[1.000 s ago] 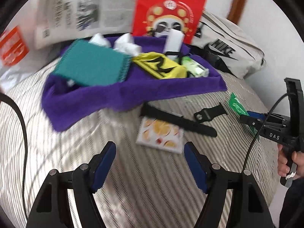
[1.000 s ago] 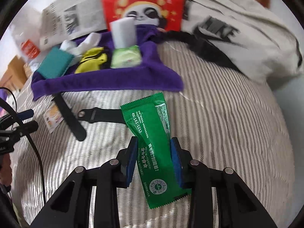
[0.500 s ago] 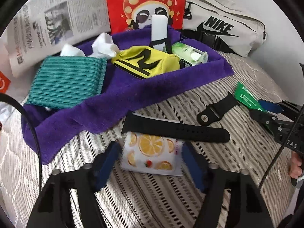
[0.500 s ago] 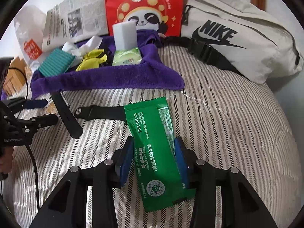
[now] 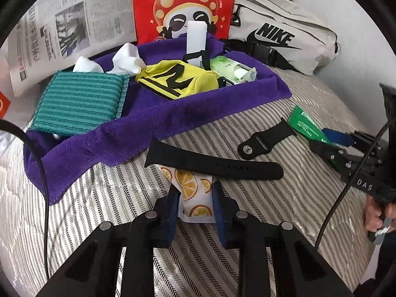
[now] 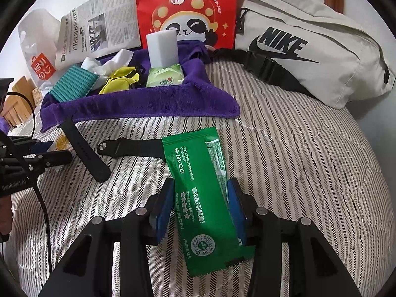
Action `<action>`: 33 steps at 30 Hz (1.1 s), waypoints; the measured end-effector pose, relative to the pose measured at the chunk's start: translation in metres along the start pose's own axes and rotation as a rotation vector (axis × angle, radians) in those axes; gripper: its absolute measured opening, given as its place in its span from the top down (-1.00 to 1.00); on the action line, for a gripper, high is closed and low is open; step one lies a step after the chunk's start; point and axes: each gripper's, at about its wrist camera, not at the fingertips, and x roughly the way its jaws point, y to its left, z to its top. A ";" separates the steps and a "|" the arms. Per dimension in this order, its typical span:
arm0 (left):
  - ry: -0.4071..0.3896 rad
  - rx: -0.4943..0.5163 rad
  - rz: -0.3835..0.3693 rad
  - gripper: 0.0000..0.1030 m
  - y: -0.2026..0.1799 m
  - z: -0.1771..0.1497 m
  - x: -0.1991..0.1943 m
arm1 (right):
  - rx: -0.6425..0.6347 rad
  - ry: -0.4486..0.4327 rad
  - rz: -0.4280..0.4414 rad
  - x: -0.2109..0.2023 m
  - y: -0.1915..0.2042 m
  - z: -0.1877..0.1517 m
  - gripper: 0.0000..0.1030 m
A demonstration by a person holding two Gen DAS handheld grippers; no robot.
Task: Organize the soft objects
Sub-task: 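Carry the orange-print sachet and green packet over the purple towel with both tools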
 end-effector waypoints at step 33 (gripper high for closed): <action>-0.047 -0.251 0.019 0.54 0.070 -0.047 -0.057 | -0.041 0.053 0.119 -0.028 0.013 0.026 0.26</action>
